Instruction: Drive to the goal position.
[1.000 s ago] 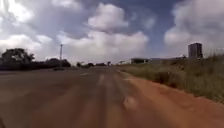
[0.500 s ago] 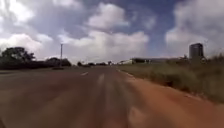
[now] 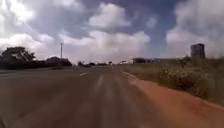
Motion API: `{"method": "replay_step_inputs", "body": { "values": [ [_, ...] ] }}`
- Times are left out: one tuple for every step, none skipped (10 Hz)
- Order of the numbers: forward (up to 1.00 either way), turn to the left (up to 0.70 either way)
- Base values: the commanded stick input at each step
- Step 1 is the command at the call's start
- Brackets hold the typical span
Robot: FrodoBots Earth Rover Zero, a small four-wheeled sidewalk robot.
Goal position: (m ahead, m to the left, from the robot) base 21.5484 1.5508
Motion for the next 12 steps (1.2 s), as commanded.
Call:
{"method": "replay_step_inputs", "body": {
  "values": [
    [1.00, 0.00],
    [1.00, 0.00],
    [1.00, 0.00],
    [1.00, 0.00],
    [1.00, 0.00],
    [1.00, 0.00],
    [1.00, 0.00],
    [1.00, 0.00],
    [1.00, 0.00],
    [1.00, 0.00],
    [1.00, 0.00],
    [1.00, 0.00]
  ]
}}
